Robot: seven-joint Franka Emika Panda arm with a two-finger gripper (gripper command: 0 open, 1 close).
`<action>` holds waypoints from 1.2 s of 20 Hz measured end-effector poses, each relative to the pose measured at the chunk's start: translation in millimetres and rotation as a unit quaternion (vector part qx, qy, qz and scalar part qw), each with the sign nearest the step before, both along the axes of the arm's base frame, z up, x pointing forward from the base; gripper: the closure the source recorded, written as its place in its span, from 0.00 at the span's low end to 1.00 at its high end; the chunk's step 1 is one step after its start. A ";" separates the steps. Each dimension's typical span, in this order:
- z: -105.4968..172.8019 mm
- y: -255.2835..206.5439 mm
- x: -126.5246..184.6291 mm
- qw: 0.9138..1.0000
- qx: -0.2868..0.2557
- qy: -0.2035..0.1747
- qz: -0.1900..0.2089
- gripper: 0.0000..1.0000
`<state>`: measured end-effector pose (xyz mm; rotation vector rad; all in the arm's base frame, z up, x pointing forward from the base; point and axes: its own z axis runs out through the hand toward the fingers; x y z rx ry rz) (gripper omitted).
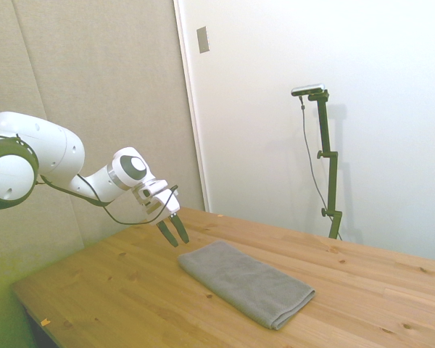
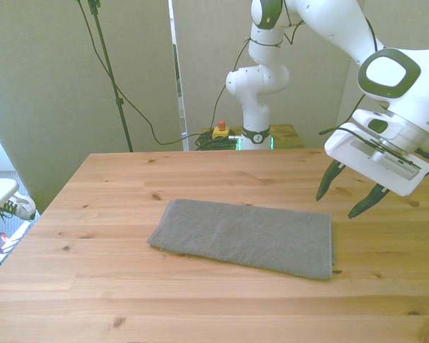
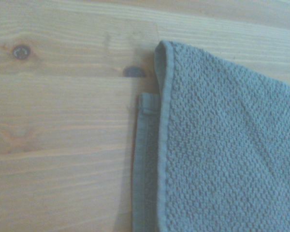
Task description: Fold the towel
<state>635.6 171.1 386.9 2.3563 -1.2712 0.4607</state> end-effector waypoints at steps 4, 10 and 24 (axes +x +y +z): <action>-14.3 12.7 15.9 1.000 -0.002 0.003 0.001 0.00; -30.2 13.4 29.3 1.000 -0.006 0.009 -0.005 0.00; -39.2 -32.3 25.2 0.998 0.011 0.042 -0.054 0.00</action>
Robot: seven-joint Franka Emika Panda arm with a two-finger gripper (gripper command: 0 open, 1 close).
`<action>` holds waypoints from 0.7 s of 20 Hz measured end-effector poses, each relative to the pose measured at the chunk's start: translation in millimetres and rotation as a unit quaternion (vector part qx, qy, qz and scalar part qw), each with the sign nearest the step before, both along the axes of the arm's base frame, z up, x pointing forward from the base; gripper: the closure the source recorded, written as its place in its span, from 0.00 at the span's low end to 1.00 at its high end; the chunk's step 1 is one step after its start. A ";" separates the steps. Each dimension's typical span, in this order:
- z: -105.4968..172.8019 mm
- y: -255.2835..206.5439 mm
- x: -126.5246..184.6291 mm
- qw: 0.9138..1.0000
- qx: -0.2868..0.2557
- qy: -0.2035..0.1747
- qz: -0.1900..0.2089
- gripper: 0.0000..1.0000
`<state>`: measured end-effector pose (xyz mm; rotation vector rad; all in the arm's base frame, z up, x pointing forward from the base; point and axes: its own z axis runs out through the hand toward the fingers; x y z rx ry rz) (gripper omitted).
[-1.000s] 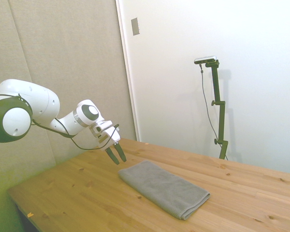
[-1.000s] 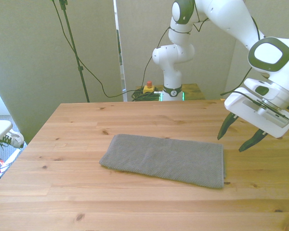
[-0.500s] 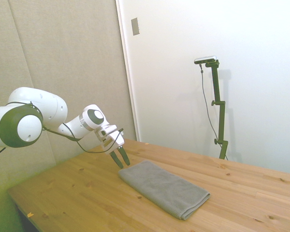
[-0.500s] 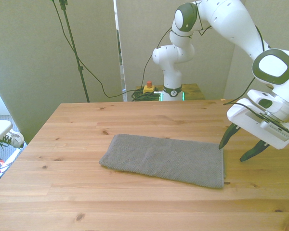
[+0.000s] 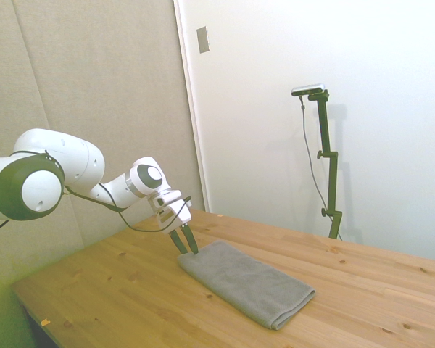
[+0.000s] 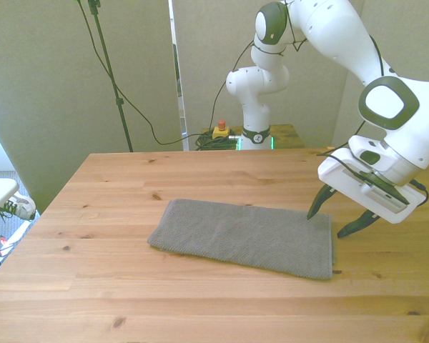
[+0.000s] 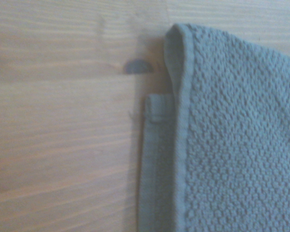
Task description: Fold the towel
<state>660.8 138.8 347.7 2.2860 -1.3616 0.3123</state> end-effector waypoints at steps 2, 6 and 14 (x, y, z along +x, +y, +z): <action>-0.1 -11.3 -3.8 1.000 0.003 0.007 -0.004 0.00; -0.3 -19.9 -10.3 1.000 0.004 0.013 -0.004 1.00; -2.3 -22.2 -17.3 1.000 0.008 0.009 0.002 1.00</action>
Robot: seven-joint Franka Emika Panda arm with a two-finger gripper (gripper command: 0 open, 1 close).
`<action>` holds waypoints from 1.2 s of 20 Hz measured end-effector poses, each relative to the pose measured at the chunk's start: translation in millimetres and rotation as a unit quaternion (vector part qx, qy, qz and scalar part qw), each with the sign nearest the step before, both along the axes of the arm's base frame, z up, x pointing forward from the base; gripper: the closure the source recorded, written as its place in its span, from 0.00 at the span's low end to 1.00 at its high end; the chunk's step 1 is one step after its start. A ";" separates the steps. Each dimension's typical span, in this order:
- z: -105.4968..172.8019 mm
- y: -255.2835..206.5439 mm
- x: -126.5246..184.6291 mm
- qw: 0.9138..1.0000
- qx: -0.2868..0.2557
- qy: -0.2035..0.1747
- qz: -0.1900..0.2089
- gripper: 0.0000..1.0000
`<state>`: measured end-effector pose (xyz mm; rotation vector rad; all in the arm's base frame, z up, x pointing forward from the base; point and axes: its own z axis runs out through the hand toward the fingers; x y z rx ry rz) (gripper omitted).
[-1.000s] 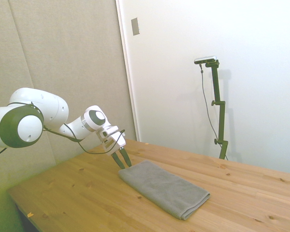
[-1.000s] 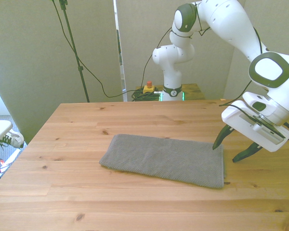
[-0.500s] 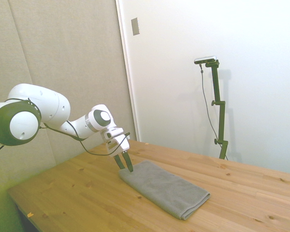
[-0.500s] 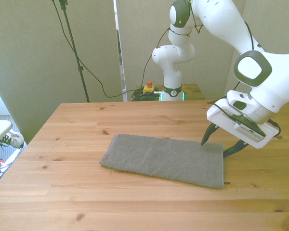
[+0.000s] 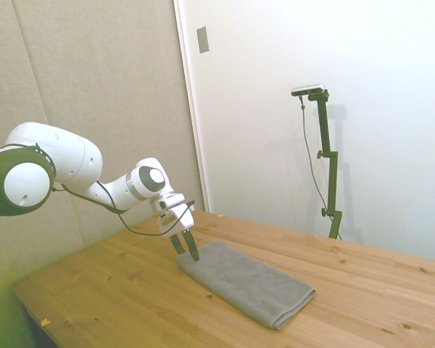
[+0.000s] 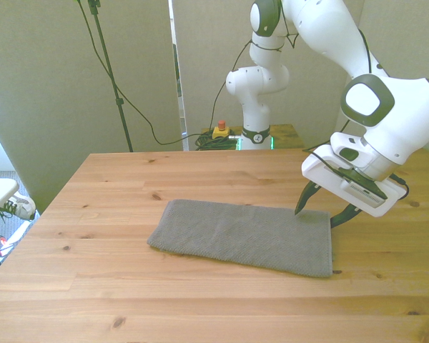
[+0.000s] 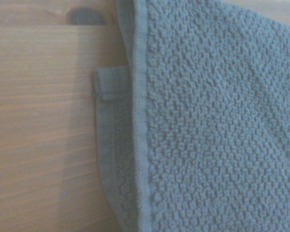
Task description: Fold the towel
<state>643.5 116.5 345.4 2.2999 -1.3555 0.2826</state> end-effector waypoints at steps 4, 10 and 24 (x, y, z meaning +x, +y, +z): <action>-3.1 -0.8 -1.8 1.000 0.000 0.003 0.000 1.00; -7.3 0.5 -5.2 1.000 0.003 0.004 0.008 1.00; 51.8 9.3 -47.1 0.996 0.075 -0.032 0.046 1.00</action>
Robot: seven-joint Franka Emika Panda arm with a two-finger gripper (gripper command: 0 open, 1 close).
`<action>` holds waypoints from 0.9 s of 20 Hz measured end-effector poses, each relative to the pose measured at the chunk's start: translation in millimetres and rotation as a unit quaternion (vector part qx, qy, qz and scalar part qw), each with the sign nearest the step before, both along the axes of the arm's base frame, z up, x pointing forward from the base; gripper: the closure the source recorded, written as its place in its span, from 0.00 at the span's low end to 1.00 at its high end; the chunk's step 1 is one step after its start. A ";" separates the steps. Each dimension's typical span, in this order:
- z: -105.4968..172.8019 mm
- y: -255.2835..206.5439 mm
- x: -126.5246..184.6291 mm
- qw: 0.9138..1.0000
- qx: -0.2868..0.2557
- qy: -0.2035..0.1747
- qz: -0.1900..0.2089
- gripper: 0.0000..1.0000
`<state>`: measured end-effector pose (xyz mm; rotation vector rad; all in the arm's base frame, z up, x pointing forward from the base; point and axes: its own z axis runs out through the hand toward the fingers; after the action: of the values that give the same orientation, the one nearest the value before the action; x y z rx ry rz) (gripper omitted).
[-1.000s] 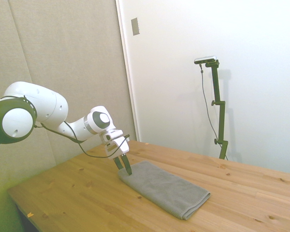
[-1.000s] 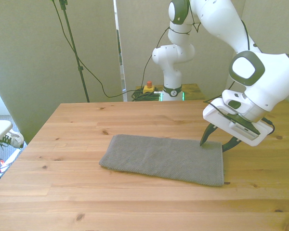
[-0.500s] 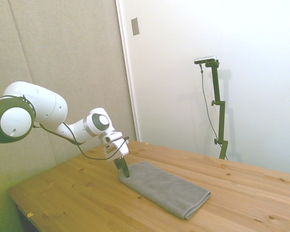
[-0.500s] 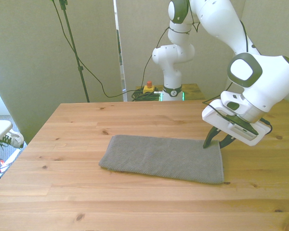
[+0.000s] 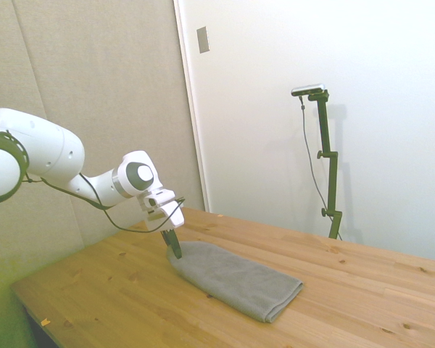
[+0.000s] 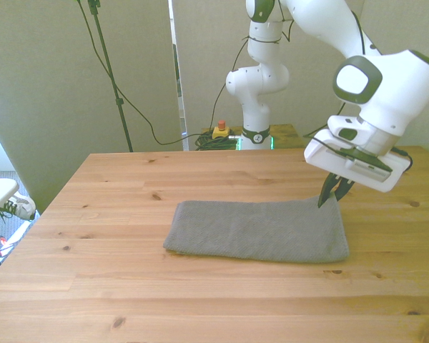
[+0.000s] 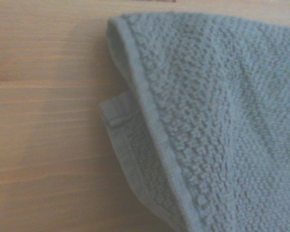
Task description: Fold the towel
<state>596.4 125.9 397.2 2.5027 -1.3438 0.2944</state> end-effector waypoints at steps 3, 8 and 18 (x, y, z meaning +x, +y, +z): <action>38.7 -22.0 -17.0 1.000 0.018 -0.020 -0.006 1.00; 85.9 -96.2 -32.6 0.997 0.049 -0.048 -0.038 1.00; 114.1 -230.8 -60.6 0.988 0.095 -0.078 -0.098 1.00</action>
<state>535.8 -104.9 511.3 2.5138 -1.7424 0.3399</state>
